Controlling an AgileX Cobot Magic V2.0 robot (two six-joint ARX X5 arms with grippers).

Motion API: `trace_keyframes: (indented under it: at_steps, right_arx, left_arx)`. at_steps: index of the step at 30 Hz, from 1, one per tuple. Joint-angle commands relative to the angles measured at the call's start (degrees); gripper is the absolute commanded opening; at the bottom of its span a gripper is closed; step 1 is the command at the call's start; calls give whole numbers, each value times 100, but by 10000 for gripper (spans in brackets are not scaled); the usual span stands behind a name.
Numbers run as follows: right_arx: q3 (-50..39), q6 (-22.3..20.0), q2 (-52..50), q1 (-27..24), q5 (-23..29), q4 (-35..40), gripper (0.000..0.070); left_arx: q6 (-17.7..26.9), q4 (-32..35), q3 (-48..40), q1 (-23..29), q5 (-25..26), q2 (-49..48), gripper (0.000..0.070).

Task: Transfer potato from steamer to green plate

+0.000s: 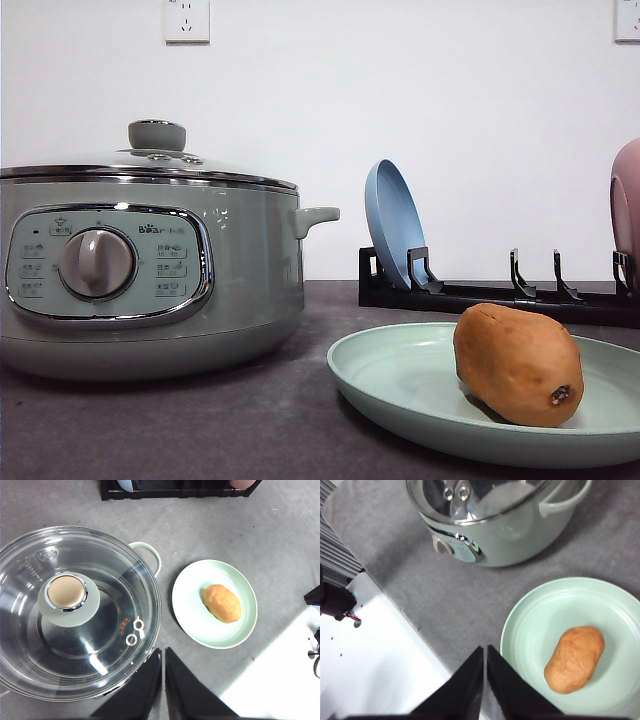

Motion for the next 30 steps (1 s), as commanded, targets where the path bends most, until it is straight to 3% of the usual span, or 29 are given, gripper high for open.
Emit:
trace_keyframes:
  at_steps: [1, 13, 16, 19, 24, 30]
  right_arx:
    - [109, -66, 39, 37, -9, 75, 0]
    - [109, -66, 39, 37, -9, 75, 0]
    - [109, -66, 39, 37, -9, 75, 0]
    - [109, -66, 39, 37, -9, 75, 0]
    - [109, -66, 39, 37, -9, 75, 0]
    - [109, -66, 39, 37, -9, 75, 0]
  left_arx:
    - [-11, -26, 162, -33, 13, 52, 0]
    - [-7, -22, 162, -32, 13, 50, 0]
    - [343, 3, 161, 59, -41, -91, 0]
    - [419, 624, 109, 281, -33, -461, 0]
    - [506, 2219, -339, 953, -35, -1373, 0]
    - [741, 3761, -1608, 1982, -221, -2619, 0]
